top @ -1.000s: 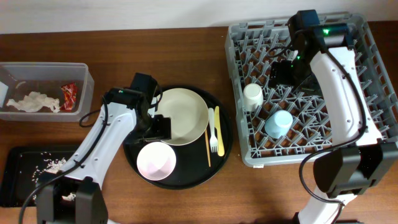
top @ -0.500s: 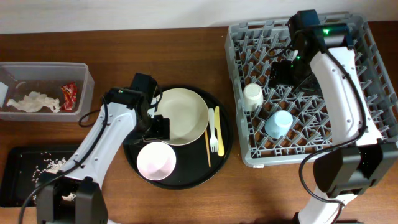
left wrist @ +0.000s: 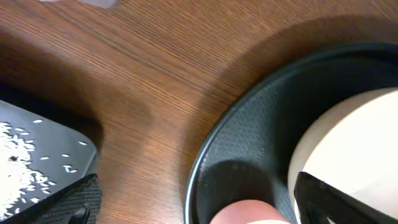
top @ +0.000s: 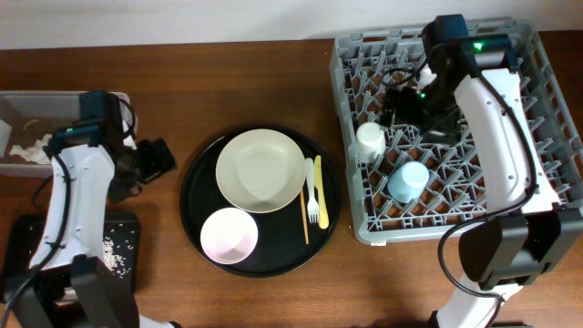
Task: Sort waste into correct bins and load items into the dishwasher rack
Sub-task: 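Grasp the cream plate rim with the right gripper and lift it, then carry the cream plate with the right gripper over the grey rack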
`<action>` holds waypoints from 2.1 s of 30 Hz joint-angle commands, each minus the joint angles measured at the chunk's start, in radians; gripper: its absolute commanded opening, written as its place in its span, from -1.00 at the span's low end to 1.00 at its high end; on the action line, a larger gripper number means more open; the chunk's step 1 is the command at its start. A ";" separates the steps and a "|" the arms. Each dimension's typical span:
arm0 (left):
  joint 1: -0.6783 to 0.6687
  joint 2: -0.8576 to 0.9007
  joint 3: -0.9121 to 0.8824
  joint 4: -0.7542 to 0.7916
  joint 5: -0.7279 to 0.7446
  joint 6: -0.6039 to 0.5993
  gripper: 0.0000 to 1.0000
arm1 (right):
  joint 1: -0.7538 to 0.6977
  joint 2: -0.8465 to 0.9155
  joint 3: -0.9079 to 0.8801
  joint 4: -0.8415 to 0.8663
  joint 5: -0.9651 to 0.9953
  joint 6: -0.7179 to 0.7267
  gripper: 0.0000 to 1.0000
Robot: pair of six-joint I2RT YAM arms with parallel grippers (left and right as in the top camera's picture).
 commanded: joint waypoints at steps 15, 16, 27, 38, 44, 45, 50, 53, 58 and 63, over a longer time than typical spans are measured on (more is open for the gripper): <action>-0.004 -0.010 0.019 0.001 0.038 -0.002 0.99 | 0.462 0.287 -0.005 0.451 0.081 -0.530 0.69; -0.004 -0.010 0.019 0.001 0.038 -0.002 0.99 | 0.462 0.324 -0.005 0.482 0.090 -0.546 0.68; -0.004 -0.010 0.019 0.001 0.038 -0.002 0.99 | 0.467 0.470 -0.006 0.528 0.096 -0.546 0.47; -0.004 -0.010 0.019 0.001 0.038 -0.002 0.99 | 0.468 0.470 -0.006 0.528 0.070 -0.542 -0.26; -0.004 -0.010 0.019 0.001 0.038 -0.002 0.99 | 0.467 0.470 -0.006 0.527 0.070 -0.543 -0.63; -0.004 -0.010 0.019 0.001 0.038 -0.002 0.99 | 0.467 0.470 -0.006 0.524 0.070 -0.543 -0.81; -0.004 -0.010 0.019 0.001 0.038 -0.002 0.99 | 0.467 0.457 0.014 0.523 0.070 -0.541 -0.92; -0.004 -0.010 0.019 0.001 0.038 -0.002 0.99 | 0.467 0.443 0.139 0.469 0.073 -0.488 -0.92; -0.004 -0.010 0.019 0.001 0.038 -0.002 0.99 | 0.466 0.441 0.476 0.239 0.074 -0.488 -0.92; -0.004 -0.010 0.019 0.001 0.038 -0.002 0.99 | 0.435 0.441 0.744 0.036 0.073 -0.436 -0.92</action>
